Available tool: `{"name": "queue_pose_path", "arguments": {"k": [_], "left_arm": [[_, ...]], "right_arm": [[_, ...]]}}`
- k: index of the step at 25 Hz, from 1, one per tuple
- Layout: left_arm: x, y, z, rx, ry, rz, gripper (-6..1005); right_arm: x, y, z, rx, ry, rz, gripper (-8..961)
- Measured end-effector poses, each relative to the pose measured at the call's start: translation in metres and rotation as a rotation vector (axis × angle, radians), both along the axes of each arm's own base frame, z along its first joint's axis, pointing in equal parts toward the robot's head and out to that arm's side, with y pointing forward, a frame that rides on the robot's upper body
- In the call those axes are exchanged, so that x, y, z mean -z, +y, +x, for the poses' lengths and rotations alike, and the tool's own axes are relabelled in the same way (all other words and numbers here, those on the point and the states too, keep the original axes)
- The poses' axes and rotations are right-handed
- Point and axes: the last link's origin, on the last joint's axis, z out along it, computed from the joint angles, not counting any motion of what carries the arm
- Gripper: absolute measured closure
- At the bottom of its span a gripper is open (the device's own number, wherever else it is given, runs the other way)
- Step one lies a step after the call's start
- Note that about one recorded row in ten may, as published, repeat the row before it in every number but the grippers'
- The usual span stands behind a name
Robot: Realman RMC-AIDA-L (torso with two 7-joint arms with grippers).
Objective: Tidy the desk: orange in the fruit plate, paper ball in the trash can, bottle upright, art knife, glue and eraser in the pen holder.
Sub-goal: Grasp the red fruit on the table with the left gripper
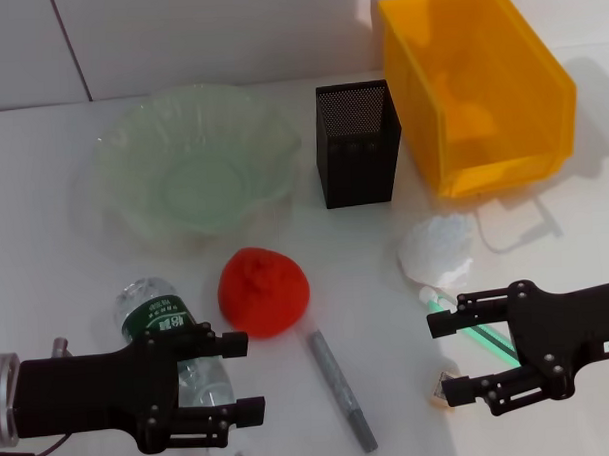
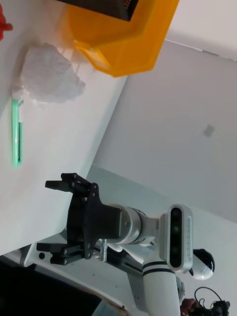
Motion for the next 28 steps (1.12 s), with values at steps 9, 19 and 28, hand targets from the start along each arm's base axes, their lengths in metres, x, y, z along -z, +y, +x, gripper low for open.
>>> {"name": "queue_pose_path", "arguments": {"k": [9, 19, 28], "left_arm": [[-0.001, -0.001, 0.001, 0.013, -0.007, -0.007, 212], [-0.004, -0.001, 0.0, 0.013, -0.006, 0.007, 224], [-0.01, 0.032, -0.007, -0.014, 0.028, 0.265, 235]], "right_arm": [[0.0, 0.001, -0.002, -0.008, -0.001, 0.002, 178], [0.0, 0.004, -0.002, -0.01, -0.006, 0.01, 178], [-0.003, -0.003, 0.007, 0.026, -0.006, 0.023, 178]]}}
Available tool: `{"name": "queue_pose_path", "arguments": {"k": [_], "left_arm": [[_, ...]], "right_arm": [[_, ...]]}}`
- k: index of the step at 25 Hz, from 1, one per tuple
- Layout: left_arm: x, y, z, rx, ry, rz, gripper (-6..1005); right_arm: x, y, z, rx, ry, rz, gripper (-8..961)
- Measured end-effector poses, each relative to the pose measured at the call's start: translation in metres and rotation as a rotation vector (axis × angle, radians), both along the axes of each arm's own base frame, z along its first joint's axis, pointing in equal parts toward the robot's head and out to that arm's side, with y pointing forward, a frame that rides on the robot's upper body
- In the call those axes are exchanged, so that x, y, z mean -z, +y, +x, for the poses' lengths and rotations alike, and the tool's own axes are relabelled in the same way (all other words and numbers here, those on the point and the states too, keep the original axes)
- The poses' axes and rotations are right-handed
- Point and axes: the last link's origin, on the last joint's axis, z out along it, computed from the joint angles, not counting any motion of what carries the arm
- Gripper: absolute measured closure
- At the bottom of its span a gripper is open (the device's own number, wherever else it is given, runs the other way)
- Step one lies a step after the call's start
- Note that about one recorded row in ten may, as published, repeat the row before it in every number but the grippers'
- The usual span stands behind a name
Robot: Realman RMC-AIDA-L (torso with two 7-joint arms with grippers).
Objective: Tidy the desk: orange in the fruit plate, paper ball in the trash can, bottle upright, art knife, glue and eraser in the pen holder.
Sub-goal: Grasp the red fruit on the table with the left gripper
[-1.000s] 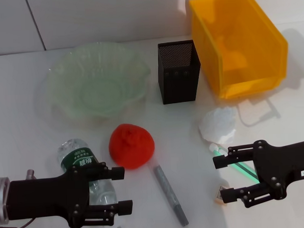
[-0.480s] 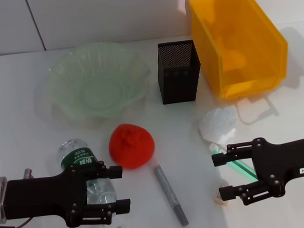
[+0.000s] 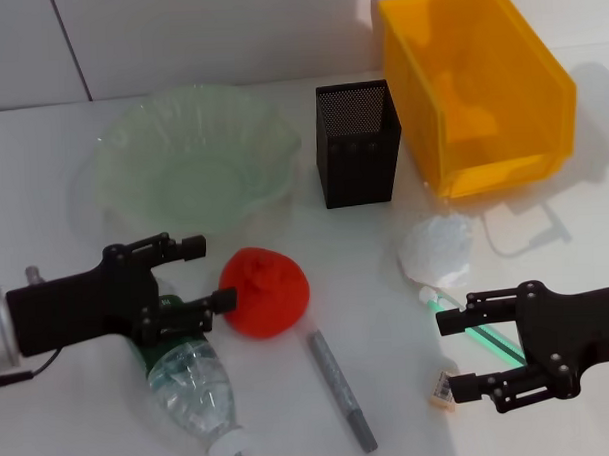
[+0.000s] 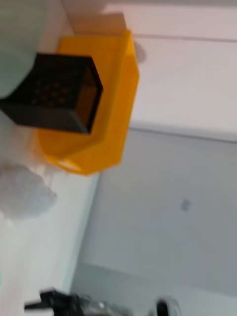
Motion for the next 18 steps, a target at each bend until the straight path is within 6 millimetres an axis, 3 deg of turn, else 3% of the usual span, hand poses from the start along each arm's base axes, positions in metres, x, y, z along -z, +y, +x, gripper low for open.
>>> {"name": "queue_pose_path", "arguments": {"k": [3, 5, 18], "left_arm": [[0.004, 0.011, 0.001, -0.01, 0.031, 0.031, 239], [0.017, 0.034, 0.012, -0.003, 0.093, 0.062, 242], [0.05, 0.045, 0.018, 0.015, 0.227, 0.037, 285]], "right_arm": [[0.0, 0.0, 0.0, 0.0, -0.001, 0.0, 178], [0.0, 0.0, 0.0, 0.003, -0.002, -0.003, 178], [0.0, 0.0, 0.0, 0.004, -0.004, -0.007, 179]]}}
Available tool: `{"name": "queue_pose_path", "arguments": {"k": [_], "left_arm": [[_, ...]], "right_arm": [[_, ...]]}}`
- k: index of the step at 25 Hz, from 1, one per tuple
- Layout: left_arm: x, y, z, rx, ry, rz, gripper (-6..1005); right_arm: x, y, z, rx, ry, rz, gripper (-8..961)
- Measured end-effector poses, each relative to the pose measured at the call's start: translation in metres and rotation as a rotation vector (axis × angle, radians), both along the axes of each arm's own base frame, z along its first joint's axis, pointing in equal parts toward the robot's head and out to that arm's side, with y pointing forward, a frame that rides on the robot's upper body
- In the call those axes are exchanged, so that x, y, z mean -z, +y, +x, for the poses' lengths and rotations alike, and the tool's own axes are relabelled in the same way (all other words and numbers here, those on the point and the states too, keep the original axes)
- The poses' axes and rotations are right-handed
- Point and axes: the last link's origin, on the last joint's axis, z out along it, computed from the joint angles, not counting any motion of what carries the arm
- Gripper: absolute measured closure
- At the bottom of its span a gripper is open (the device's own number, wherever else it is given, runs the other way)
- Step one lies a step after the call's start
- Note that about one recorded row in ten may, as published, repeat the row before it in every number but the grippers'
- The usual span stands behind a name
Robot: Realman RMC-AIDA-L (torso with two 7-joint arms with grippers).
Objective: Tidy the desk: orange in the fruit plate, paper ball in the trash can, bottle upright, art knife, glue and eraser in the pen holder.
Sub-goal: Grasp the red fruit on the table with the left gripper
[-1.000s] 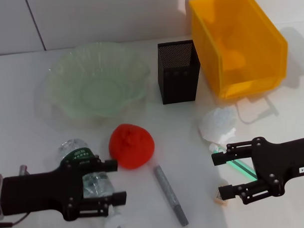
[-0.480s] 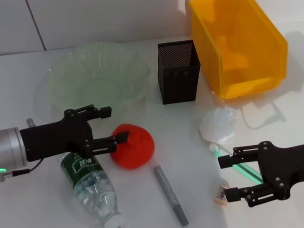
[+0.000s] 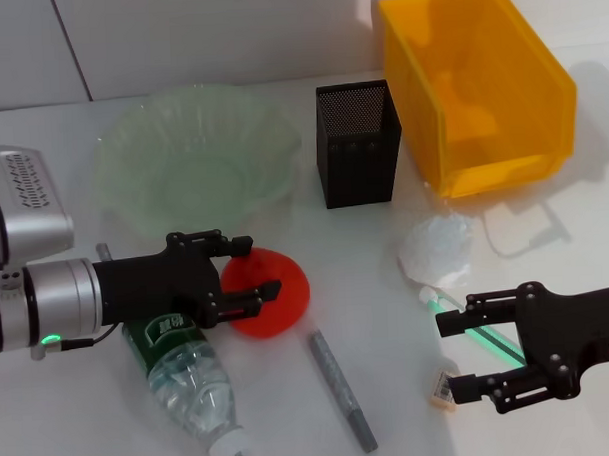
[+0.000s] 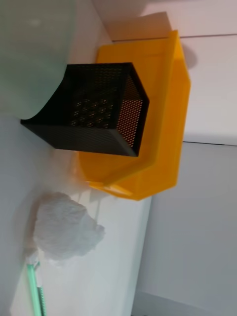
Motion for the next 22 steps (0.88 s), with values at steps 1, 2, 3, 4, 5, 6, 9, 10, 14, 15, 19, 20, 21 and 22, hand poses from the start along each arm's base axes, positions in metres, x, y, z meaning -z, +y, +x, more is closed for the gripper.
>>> {"name": "queue_pose_path", "arguments": {"k": [1, 2, 3, 4, 5, 6, 9, 10, 14, 15, 19, 20, 21, 22], "left_arm": [[0.0012, 0.0002, 0.0003, 0.002, 0.006, 0.0, 290], [0.0049, 0.0015, -0.0004, 0.004, 0.031, 0.003, 295], [0.0049, 0.0015, -0.0004, 0.004, 0.031, 0.003, 300], [0.0064, 0.0018, -0.0008, 0.005, 0.042, 0.004, 305], [0.0064, 0.0018, -0.0008, 0.005, 0.042, 0.004, 320], [0.0091, 0.0034, -0.0008, 0.003, 0.058, 0.01, 335], [0.01, 0.0058, 0.0012, -0.002, 0.056, 0.021, 379], [0.0096, 0.0065, 0.002, -0.003, 0.051, 0.025, 394], [0.0068, 0.0072, 0.0044, 0.002, 0.035, 0.031, 453], [0.0063, 0.0073, 0.0049, 0.006, 0.034, 0.032, 467], [0.0068, 0.0069, 0.0062, 0.021, 0.039, 0.027, 535], [0.007, 0.0068, 0.0067, 0.024, 0.039, 0.025, 555], [0.0068, 0.0068, 0.0071, 0.027, 0.038, 0.024, 574], [0.0066, 0.0065, 0.008, 0.032, 0.036, 0.021, 593]], "right_arm": [[-0.0001, 0.0005, -0.0004, -0.001, 0.0, 0.0, 179], [-0.0003, 0.0018, -0.0014, -0.005, -0.001, 0.0, 179], [-0.0003, 0.0018, -0.0014, -0.005, -0.001, 0.0, 179], [-0.0003, 0.0024, -0.0019, -0.007, -0.001, 0.0, 179], [-0.0003, 0.0029, -0.0024, -0.008, -0.001, 0.0, 179], [-0.0002, 0.0034, -0.0028, -0.009, -0.001, 0.0, 179], [0.0001, 0.0045, -0.0027, -0.007, -0.005, 0.004, 179], [0.0005, 0.0048, -0.0026, -0.005, -0.006, 0.006, 179], [0.0016, 0.0046, -0.0021, 0.0, -0.007, 0.008, 179], [0.0016, 0.0046, -0.0021, 0.0, -0.007, 0.008, 179], [0.002, 0.0057, -0.0017, 0.007, -0.009, 0.014, 179], [0.002, 0.0057, -0.0017, 0.007, -0.009, 0.014, 179], [0.0021, 0.0058, -0.0017, 0.007, -0.008, 0.014, 179], [0.0022, 0.0059, -0.0018, 0.007, -0.008, 0.014, 179]]}}
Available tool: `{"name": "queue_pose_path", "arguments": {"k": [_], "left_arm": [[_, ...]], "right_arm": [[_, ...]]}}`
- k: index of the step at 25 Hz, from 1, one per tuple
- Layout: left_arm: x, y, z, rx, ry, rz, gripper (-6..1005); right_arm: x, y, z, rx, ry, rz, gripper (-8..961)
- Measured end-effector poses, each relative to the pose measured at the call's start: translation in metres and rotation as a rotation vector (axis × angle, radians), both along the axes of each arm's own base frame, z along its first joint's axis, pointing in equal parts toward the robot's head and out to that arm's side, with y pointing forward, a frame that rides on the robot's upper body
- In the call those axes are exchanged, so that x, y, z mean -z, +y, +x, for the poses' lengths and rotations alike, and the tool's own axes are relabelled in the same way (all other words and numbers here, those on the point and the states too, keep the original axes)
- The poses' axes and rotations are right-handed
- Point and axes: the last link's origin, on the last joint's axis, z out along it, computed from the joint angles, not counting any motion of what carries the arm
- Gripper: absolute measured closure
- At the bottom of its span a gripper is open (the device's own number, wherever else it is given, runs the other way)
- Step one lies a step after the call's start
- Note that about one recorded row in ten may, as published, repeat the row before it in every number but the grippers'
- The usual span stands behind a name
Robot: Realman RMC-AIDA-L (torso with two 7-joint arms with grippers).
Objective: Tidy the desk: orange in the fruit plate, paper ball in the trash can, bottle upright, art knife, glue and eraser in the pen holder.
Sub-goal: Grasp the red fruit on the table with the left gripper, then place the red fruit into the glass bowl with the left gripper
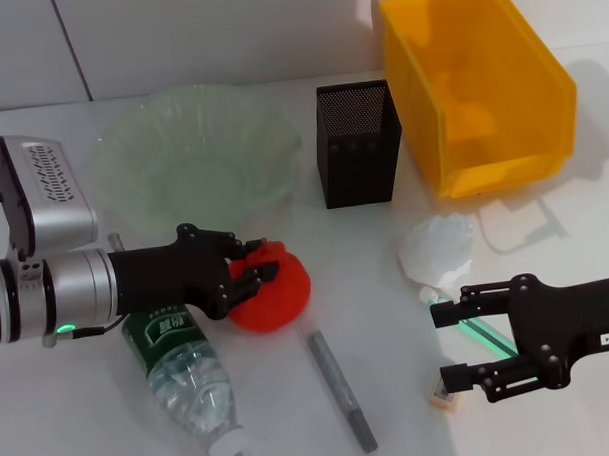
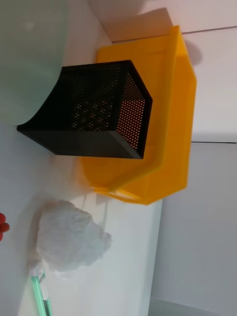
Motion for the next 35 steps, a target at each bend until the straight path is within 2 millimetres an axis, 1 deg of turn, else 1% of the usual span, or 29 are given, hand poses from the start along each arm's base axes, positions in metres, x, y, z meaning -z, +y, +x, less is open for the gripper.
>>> {"name": "queue_pose_path", "arguments": {"k": [4, 6, 7, 8, 9, 11, 13, 15, 17, 18, 19, 20, 21, 22, 26, 29, 35], "left_arm": [[-0.004, -0.004, 0.005, 0.032, -0.028, -0.032, 670], [-0.011, -0.01, 0.011, 0.068, -0.065, -0.057, 708], [-0.02, -0.014, 0.015, 0.1, -0.104, -0.061, 727], [-0.025, -0.014, 0.017, 0.113, -0.12, -0.054, 750], [-0.035, -0.015, 0.019, 0.133, -0.143, -0.03, 773], [-0.05, -0.012, 0.019, 0.14, -0.167, 0.036, 818], [-0.065, -0.002, 0.015, 0.117, -0.169, 0.129, 850], [-0.072, 0.008, 0.013, 0.091, -0.159, 0.186, 869], [-0.074, 0.017, 0.013, 0.075, -0.145, 0.231, 887], [-0.074, 0.017, 0.013, 0.075, -0.145, 0.231, 897], [-0.073, 0.025, 0.013, 0.06, -0.127, 0.26, 907], [-0.073, 0.025, 0.013, 0.06, -0.127, 0.26, 917], [-0.067, 0.042, 0.013, -0.01, -0.093, 0.3, 927], [-0.064, 0.051, 0.01, -0.052, -0.079, 0.325, 930], [-0.064, 0.057, 0.007, -0.069, -0.074, 0.396, 942], [-0.066, 0.059, 0.007, -0.096, -0.091, 0.397, 857], [-0.066, 0.058, 0.008, -0.09, -0.095, 0.393, 703]], "right_arm": [[0.001, 0.001, 0.0, 0.002, 0.0, 0.002, 179], [0.0, 0.001, 0.0, 0.002, 0.001, 0.002, 179], [0.0, 0.001, 0.0, 0.004, 0.001, 0.003, 179], [0.001, 0.001, 0.0, 0.007, 0.002, 0.001, 179], [0.001, 0.0, 0.0, 0.015, 0.003, -0.002, 179], [0.001, 0.0, 0.0, 0.018, 0.004, -0.003, 179], [0.001, -0.001, 0.001, 0.021, 0.004, -0.004, 179], [0.002, -0.002, 0.001, 0.022, 0.006, -0.006, 179], [0.002, -0.002, 0.0, 0.021, 0.008, -0.006, 179], [0.002, -0.002, 0.0, 0.02, 0.009, -0.007, 179], [0.003, -0.002, -0.001, 0.018, 0.01, -0.007, 179], [0.003, -0.002, -0.001, 0.016, 0.011, -0.009, 179], [0.004, -0.002, -0.002, 0.014, 0.011, -0.012, 179], [0.004, -0.002, -0.002, 0.011, 0.011, -0.015, 179], [0.006, -0.003, -0.003, 0.007, 0.012, -0.028, 179], [0.006, -0.004, -0.002, 0.009, 0.014, -0.028, 178], [0.005, -0.003, -0.003, 0.007, 0.02, -0.018, 179]]}}
